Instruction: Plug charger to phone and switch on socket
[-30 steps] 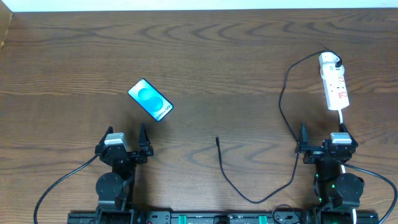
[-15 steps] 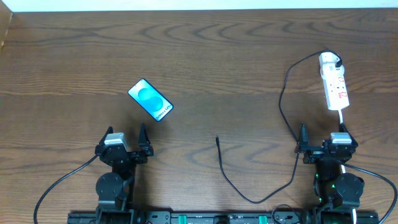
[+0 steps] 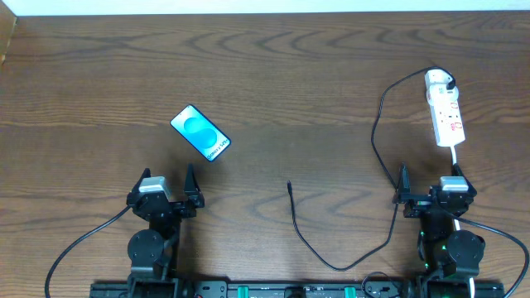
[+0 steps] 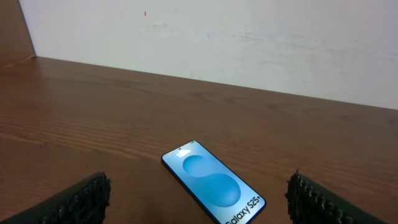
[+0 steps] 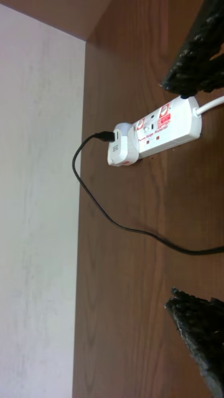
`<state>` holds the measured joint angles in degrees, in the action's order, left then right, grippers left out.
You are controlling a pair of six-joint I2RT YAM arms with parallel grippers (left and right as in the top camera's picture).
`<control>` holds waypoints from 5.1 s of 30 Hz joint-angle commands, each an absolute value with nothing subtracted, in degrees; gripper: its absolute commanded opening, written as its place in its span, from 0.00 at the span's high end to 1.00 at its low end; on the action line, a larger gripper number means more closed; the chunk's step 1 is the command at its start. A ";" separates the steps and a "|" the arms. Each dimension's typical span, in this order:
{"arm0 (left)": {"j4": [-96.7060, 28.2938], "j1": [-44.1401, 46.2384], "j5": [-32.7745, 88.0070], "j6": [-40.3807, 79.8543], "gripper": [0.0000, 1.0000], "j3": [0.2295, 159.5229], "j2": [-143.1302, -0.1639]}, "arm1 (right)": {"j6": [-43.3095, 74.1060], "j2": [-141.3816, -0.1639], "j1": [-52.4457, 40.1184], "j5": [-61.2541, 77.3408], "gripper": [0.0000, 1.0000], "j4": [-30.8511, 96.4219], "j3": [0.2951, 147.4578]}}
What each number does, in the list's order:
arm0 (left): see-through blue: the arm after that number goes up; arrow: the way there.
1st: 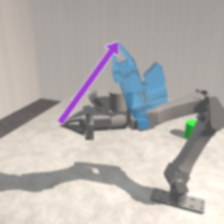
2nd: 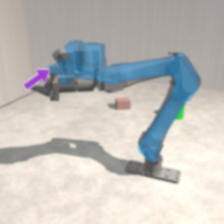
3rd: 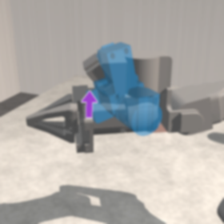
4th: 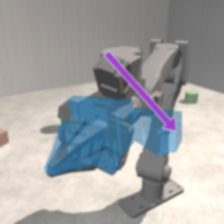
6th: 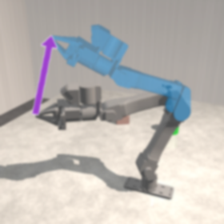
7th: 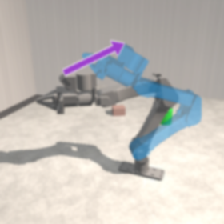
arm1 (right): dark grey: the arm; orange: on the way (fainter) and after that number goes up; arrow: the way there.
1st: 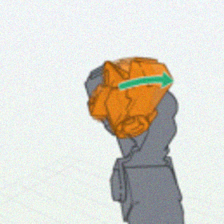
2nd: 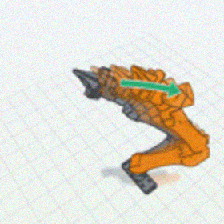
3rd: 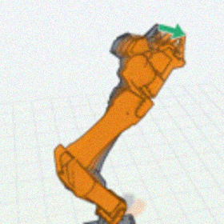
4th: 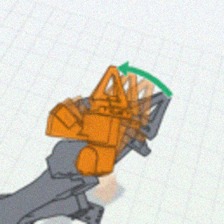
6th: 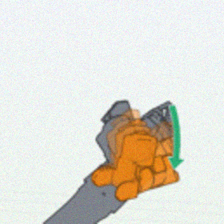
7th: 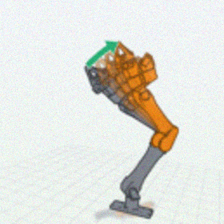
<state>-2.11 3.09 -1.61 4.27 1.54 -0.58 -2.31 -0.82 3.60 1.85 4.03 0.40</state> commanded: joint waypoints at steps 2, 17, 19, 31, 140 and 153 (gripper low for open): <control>-4.03 2.81 -2.13 4.19 0.10 3.03 -1.43 | -2.22 -0.34 3.33 1.43 0.01 4.29 0.32; -4.23 2.81 -2.13 4.19 0.10 20.60 -21.26 | -2.22 -0.34 3.33 1.43 0.01 4.29 0.32; -4.25 2.81 -2.17 4.51 0.09 23.09 -24.36 | -2.22 -0.34 3.33 1.43 0.01 4.29 0.32; -13.74 2.81 -5.93 17.21 0.10 43.22 -46.83 | -2.22 -0.34 3.33 1.43 0.01 4.29 0.32; -57.36 5.82 -2.61 48.75 0.00 91.85 -119.81 | -2.22 -0.34 3.33 1.43 0.01 4.29 0.32; -53.19 5.80 -2.57 48.51 0.00 86.59 -119.81 | -2.24 -0.34 3.33 1.43 0.01 4.29 0.32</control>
<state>-53.67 5.80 -1.58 49.10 87.59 -119.26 -2.31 -0.69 3.60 1.65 4.05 0.40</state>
